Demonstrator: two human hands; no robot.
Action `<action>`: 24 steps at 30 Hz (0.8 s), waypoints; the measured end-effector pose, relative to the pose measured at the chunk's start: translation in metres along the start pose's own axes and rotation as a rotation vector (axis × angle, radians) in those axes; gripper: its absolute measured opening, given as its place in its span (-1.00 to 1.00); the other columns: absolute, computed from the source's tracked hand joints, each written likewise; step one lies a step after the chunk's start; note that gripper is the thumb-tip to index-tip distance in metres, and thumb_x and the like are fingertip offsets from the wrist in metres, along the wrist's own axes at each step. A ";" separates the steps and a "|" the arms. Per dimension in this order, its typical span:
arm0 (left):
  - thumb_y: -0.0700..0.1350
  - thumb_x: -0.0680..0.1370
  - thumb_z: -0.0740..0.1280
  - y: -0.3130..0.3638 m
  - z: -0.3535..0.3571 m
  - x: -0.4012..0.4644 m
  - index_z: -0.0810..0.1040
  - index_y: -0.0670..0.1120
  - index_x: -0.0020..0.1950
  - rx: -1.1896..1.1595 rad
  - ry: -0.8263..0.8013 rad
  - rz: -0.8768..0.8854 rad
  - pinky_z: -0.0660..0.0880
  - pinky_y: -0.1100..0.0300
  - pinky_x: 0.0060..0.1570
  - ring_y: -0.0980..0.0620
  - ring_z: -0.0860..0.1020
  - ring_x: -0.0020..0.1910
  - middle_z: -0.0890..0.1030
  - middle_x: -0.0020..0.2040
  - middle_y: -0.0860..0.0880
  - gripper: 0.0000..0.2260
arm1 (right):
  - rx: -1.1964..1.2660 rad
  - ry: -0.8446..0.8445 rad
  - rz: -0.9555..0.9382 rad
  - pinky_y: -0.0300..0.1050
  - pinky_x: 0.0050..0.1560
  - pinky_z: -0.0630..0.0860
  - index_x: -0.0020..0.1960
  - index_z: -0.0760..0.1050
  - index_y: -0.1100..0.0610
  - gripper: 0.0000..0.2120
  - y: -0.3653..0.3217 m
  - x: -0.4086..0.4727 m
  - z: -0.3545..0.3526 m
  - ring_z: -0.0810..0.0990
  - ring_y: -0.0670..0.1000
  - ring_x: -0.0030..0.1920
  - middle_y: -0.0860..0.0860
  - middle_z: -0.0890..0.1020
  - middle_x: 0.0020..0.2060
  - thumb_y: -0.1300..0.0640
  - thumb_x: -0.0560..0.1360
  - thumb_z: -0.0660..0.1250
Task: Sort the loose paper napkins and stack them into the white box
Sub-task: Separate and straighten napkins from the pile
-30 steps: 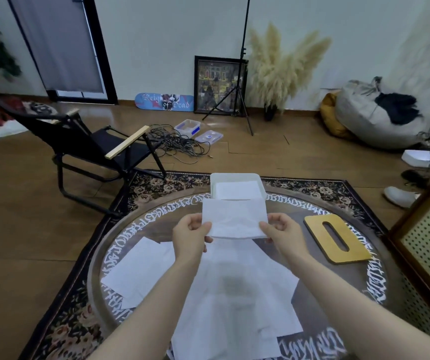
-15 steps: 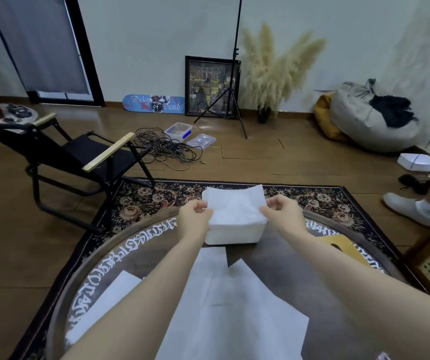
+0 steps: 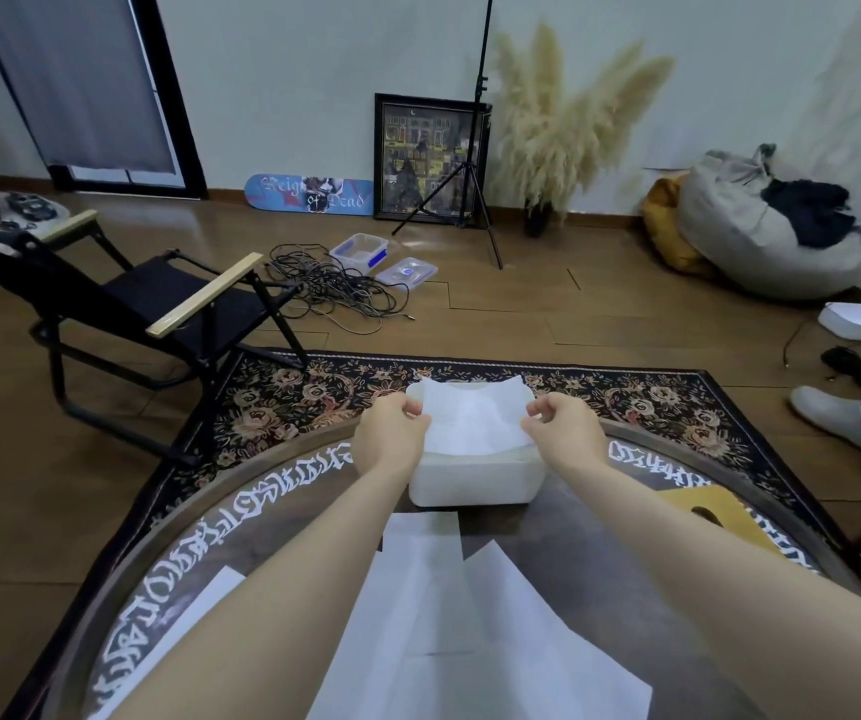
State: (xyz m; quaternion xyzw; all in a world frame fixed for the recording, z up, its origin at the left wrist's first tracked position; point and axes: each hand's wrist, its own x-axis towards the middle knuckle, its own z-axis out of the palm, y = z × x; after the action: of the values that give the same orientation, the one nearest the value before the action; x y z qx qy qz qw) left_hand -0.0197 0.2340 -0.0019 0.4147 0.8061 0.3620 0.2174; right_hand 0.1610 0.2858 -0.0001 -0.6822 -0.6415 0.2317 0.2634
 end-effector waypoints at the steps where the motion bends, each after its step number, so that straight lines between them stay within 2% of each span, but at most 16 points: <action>1: -0.05 0.52 0.33 0.001 0.001 0.000 0.60 0.04 0.09 0.025 -0.002 0.006 0.41 0.20 -0.12 -0.04 0.56 0.07 0.64 0.07 0.03 -0.83 | -0.022 0.012 -0.004 -0.05 0.02 0.47 -0.09 0.50 -0.04 -0.95 0.000 0.000 0.001 0.57 0.10 0.02 -0.03 0.58 -0.11 0.10 0.49 0.33; 5: -0.08 0.54 0.30 0.003 0.004 0.000 0.60 0.03 0.11 0.086 0.008 0.013 0.41 0.18 -0.09 -0.07 0.56 0.10 0.63 0.09 0.00 -0.82 | -0.080 0.051 0.018 -0.08 0.01 0.45 -0.05 0.53 -0.01 -0.92 0.001 -0.002 0.002 0.57 0.10 0.04 0.00 0.64 -0.05 0.14 0.49 0.31; 13: -0.10 0.53 0.30 0.003 0.007 -0.006 0.53 0.05 0.13 0.142 0.017 0.056 0.42 0.13 -0.06 -0.10 0.55 0.09 0.62 0.11 0.00 -0.82 | -0.108 0.034 0.025 -0.11 -0.02 0.41 -0.04 0.52 -0.01 -0.91 0.002 -0.003 0.000 0.57 0.09 0.04 -0.01 0.63 -0.04 0.13 0.48 0.31; 20: -0.12 0.56 0.28 0.000 0.007 -0.007 0.49 0.01 0.17 0.223 0.013 0.164 0.42 0.10 -0.05 -0.09 0.54 0.09 0.59 0.13 0.01 -0.80 | -0.103 0.037 -0.033 -0.01 0.07 0.48 -0.07 0.49 -0.01 -0.88 0.004 -0.004 0.003 0.56 0.10 0.04 0.00 0.62 -0.07 0.17 0.44 0.33; 24: -0.14 0.56 0.29 0.000 0.006 -0.009 0.42 0.00 0.27 0.245 0.012 0.190 0.42 0.08 -0.03 -0.11 0.53 0.12 0.54 0.21 -0.01 -0.71 | -0.132 0.029 -0.106 0.05 0.07 0.47 0.05 0.49 0.07 -0.80 0.009 -0.005 0.004 0.50 0.12 0.10 0.06 0.57 0.00 0.22 0.43 0.34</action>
State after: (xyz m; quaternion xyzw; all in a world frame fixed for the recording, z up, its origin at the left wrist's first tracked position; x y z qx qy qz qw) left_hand -0.0105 0.2289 -0.0049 0.5102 0.8027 0.2824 0.1253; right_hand 0.1647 0.2806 -0.0087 -0.6666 -0.6867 0.1644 0.2390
